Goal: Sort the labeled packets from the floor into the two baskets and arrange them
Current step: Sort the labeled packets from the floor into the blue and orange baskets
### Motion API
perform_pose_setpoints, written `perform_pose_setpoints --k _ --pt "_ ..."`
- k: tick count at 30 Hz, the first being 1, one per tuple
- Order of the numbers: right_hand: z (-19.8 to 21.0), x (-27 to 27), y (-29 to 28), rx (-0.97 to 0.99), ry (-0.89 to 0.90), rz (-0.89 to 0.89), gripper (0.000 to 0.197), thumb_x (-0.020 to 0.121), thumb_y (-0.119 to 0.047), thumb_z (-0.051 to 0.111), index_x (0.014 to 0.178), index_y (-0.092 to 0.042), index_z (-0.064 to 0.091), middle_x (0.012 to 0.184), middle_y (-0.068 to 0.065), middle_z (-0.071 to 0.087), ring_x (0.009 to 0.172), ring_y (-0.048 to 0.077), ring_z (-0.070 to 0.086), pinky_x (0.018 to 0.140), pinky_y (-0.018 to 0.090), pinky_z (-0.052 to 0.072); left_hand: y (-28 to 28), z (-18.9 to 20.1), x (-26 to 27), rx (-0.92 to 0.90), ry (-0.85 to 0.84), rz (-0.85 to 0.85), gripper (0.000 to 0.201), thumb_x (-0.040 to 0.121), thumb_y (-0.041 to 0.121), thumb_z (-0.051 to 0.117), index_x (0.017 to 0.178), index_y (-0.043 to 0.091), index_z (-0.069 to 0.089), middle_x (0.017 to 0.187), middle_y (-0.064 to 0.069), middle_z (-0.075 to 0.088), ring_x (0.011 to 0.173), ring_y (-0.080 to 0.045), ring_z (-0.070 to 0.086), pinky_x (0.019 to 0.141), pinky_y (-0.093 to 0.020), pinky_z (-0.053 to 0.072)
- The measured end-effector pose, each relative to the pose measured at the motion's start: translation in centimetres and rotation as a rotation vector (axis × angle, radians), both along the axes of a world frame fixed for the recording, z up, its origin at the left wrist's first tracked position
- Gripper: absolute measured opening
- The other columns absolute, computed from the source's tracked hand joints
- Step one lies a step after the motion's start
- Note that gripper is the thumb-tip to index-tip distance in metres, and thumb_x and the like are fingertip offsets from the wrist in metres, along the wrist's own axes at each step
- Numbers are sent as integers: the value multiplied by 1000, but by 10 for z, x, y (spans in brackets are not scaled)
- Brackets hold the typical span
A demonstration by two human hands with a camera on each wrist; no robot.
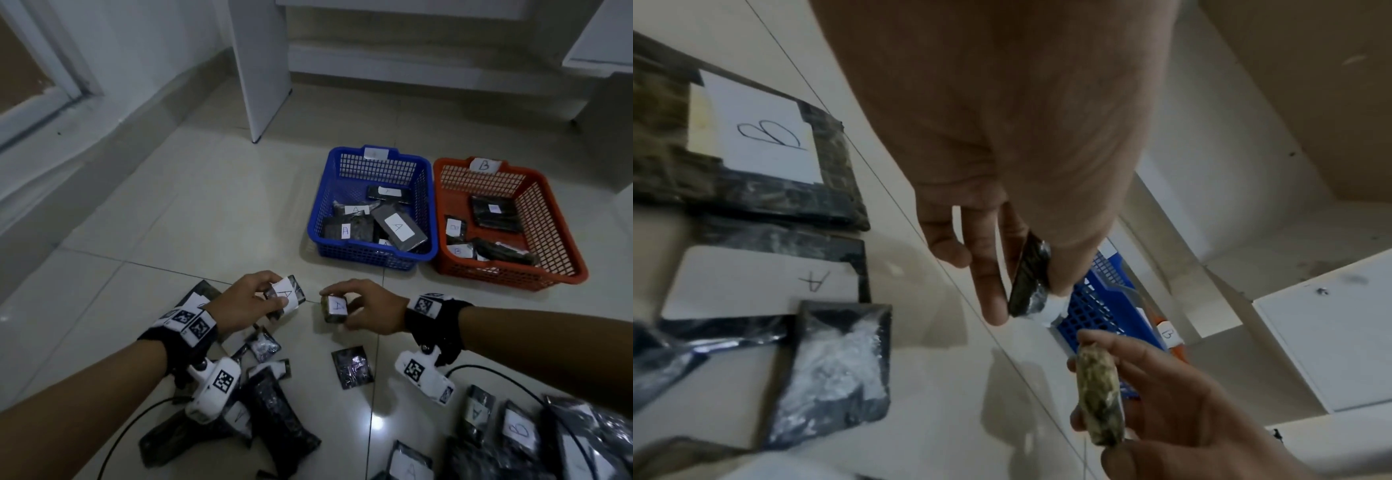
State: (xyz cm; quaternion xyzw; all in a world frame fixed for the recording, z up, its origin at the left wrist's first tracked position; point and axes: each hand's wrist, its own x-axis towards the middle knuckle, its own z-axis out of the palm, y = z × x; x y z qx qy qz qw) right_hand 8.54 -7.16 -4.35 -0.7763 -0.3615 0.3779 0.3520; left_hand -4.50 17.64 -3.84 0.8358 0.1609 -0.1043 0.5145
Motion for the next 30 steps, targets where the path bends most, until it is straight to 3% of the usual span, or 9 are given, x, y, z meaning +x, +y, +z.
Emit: perform_pose_setpoints --k 4,8,13,16,21,23,26,28,30 --pt "13 9 -6 52 26 -83 70 78 7 75 138 -24 58 129 -3 61 101 19 69 87 30 59 -15 11 10 -84 -32 16 38 87 10 74 120 19 55 102 -14 72 75 -24 73 56 -18 50" --pt "19 14 -13 52 89 -157 69 82 -4 79 142 -25 54 128 0 62 90 23 70 76 31 59 -26 18 20 -114 -73 -27 53 87 9 74 127 35 49 106 -12 68 78 -30 75 67 -33 56" --pt "30 24 -26 -47 -76 -119 66 86 -14 76 144 -25 46 128 -7 57 95 14 69 87 31 58 -39 29 41 -28 -175 -27 41 86 11 75 116 30 55 98 -7 70 73 -15 69 65 -22 53" --pt "40 42 -38 -10 -150 -161 54 83 -14 78 127 -23 47 114 -3 63 90 18 69 82 39 59 -44 30 61 38 -261 6 40 83 12 78 114 29 59 101 1 67 74 -14 66 72 -24 53" --pt "60 85 -54 196 -454 -395 50 81 -6 79 125 -21 60 119 0 49 93 6 59 81 15 54 -58 34 112 51 -409 136 36 87 6 70 115 26 62 102 11 62 73 -17 69 69 -25 56" --pt "63 101 -57 182 -526 -456 52 84 -7 76 132 -18 58 122 -1 47 96 9 57 90 19 52 -62 35 133 63 -449 181 34 90 5 66 118 24 61 104 8 63 77 -15 70 66 -22 57" --pt "60 120 -58 116 -531 -452 53 85 -14 76 134 -18 54 126 1 58 103 18 62 93 36 55 -63 29 159 228 -461 171 34 89 13 66 119 27 61 111 -1 64 83 -19 69 79 -36 58" --pt "57 127 -57 109 -517 -419 44 85 -15 76 123 -20 53 121 -2 62 102 18 63 89 37 56 -61 21 169 487 -318 97 37 89 25 65 125 33 59 119 -3 62 102 -27 64 97 -46 47" --pt "52 132 -55 43 -563 -329 30 86 -17 74 112 -22 58 113 0 65 100 19 63 86 41 56 -61 14 169 734 -105 14 41 90 37 62 130 40 56 131 -3 52 121 -31 48 101 -45 33"
